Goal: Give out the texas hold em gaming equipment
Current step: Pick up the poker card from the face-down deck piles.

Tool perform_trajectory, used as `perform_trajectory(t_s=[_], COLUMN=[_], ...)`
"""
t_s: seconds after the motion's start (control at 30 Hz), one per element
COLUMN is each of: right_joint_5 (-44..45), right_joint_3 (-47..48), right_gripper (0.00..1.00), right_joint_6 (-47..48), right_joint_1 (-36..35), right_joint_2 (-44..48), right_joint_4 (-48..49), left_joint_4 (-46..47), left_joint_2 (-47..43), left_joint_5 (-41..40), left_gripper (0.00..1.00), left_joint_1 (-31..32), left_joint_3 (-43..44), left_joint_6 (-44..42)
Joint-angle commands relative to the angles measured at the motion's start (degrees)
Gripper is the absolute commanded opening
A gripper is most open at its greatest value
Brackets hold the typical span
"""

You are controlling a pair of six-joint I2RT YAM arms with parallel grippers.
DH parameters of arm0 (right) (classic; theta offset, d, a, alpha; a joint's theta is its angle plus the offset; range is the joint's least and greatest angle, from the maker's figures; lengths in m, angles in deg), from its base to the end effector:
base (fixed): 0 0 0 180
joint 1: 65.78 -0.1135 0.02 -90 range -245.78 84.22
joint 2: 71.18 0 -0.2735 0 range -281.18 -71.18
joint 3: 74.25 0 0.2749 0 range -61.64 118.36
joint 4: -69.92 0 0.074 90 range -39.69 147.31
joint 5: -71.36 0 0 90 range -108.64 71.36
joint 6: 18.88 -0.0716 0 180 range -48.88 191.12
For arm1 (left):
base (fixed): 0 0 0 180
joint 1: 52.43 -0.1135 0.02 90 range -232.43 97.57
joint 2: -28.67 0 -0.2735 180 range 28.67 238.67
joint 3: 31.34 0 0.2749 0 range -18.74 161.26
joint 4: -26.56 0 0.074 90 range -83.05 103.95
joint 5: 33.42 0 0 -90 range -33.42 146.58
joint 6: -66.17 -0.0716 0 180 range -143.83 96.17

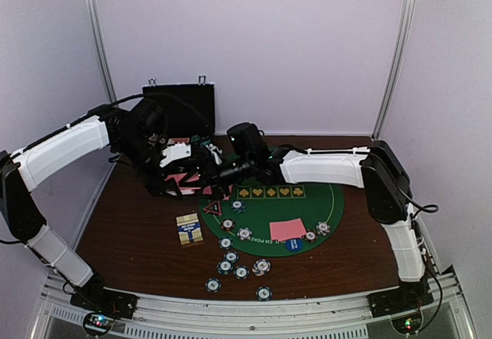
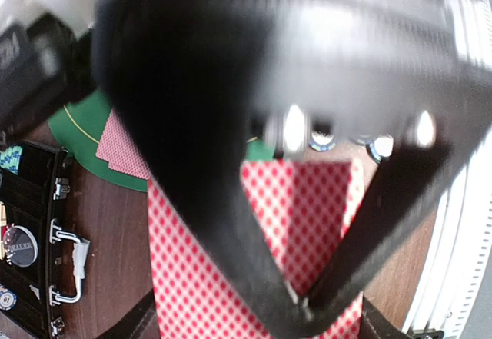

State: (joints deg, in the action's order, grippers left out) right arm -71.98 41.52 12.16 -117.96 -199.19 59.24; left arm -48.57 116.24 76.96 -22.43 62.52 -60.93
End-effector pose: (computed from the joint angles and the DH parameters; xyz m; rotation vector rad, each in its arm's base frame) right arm 0.3008 0.4812 0.2252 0.6277 -2.3383 -1.9083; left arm 0.2756 -0.1879 0.2853 1.5779 2.2143 -0.4561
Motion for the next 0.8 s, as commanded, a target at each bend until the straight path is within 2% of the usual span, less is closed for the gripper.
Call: perform_trajectory(t_s=[0.0,0.5,0.77], right_joint_5=[1.44,0.58,0.18], right_joint_3=[-2.6,-3.57,-4.11], right_gripper=[0.61,0.3,0.25], right_joint_6=[1.8,-0.72,1.09], right_joint_1=[0.78,0.5,1.09], right_joint_2=[3.11,6.1,7.09], right_joint_4=[-4.5,-0.76,-3.51], left_joint_4=[0.18,0.09,-0.03], left_joint_2=[-0.61,-0.3,-0.73], left_joint_5=[1.34,0.2,-0.04], left_gripper=[0.01,0.01,0.01], left_joint_1=[-0.03,-0.03,-0.04], left_joint_3=[3.12,1.74,1.36], left_joint_6=[-0.15,-0.95,-1.08])
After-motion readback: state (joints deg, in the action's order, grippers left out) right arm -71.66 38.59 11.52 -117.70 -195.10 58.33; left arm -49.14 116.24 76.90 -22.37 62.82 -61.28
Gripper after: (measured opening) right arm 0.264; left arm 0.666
